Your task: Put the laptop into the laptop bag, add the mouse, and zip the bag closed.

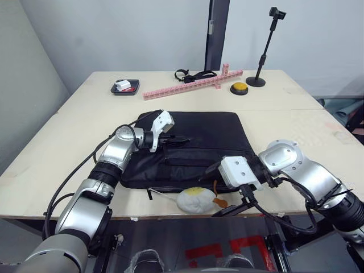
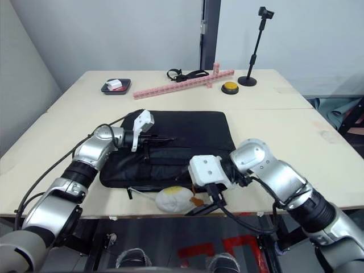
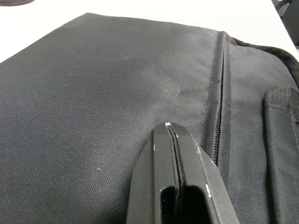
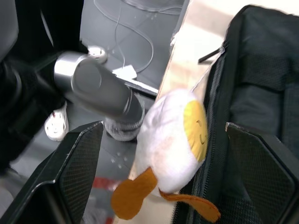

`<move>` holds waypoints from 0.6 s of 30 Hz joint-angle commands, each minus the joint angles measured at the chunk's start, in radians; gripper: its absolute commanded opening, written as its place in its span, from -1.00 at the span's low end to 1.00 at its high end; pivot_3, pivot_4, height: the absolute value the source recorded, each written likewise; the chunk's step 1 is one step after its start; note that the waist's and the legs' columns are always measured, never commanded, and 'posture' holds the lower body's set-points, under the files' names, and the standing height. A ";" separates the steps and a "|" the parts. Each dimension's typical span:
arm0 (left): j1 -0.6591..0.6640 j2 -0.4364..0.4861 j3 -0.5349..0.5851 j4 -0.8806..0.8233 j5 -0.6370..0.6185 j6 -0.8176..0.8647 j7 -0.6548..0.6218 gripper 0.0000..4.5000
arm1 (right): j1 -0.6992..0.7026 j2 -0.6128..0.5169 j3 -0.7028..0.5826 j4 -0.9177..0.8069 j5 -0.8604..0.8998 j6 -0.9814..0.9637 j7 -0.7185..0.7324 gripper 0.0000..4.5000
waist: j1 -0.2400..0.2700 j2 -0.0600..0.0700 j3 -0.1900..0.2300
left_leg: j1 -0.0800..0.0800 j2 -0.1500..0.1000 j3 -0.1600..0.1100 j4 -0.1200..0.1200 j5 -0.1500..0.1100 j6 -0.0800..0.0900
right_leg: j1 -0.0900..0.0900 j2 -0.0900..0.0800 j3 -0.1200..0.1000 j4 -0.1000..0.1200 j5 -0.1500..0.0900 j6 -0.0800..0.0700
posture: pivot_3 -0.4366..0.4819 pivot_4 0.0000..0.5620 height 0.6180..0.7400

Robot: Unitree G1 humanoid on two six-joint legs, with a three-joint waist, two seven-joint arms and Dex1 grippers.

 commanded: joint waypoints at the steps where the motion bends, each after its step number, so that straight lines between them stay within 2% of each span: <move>1: 0.045 0.005 -0.025 0.018 0.053 0.041 0.012 -1.00 | -0.027 0.024 0.027 0.036 -0.057 -0.086 0.010 0.95 | 0.000 0.000 0.000 | 0.000 0.000 0.000 0.000 0.000 0.000 | 0.000 0.000 0.000 0.000 0.000 0.000 | -0.05 -0.47 1.00; 12: 0.078 0.013 -0.020 -0.030 0.058 0.063 0.020 -1.00 | -0.041 0.069 0.083 0.217 -0.214 -0.347 0.024 0.95 | -0.001 0.000 -0.001 | -0.001 0.000 0.000 0.000 0.000 0.000 | 0.000 0.000 0.000 -0.001 0.000 0.000 | -0.05 -0.47 1.00; 15: 0.079 0.015 -0.021 -0.032 0.058 0.064 0.019 -1.00 | -0.037 0.087 0.067 0.213 -0.193 -0.342 0.028 0.57 | -0.002 0.000 -0.001 | 0.000 0.000 0.000 0.000 0.000 0.000 | 0.000 0.000 0.000 -0.001 0.000 0.000 | -0.05 -0.47 1.00; 18: 0.079 0.015 -0.021 -0.030 0.059 0.063 0.018 -1.00 | -0.035 0.093 0.057 0.214 -0.183 -0.346 0.030 0.10 | -0.002 0.000 -0.001 | 0.000 0.000 0.000 0.000 0.000 0.000 | 0.000 0.000 0.000 -0.001 0.000 0.000 | -0.05 -0.47 1.00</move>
